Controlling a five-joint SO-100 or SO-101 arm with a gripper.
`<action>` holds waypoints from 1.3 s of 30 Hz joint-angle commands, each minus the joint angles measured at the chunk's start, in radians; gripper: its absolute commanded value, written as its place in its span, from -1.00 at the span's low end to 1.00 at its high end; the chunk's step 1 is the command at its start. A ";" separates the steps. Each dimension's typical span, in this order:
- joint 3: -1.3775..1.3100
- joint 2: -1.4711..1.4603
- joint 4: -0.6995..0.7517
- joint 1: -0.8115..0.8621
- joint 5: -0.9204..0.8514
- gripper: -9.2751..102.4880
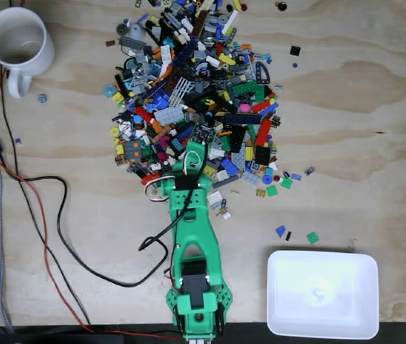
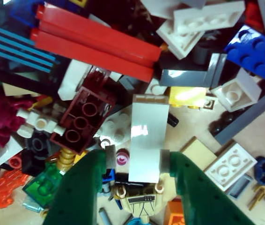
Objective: Find the closest Lego and put it in the bin.
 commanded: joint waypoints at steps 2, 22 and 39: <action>-0.066 0.005 -0.009 0.029 -0.018 -0.57; -0.048 -0.052 -0.072 0.037 -0.025 -0.83; -0.491 0.383 0.584 0.571 -0.267 -0.82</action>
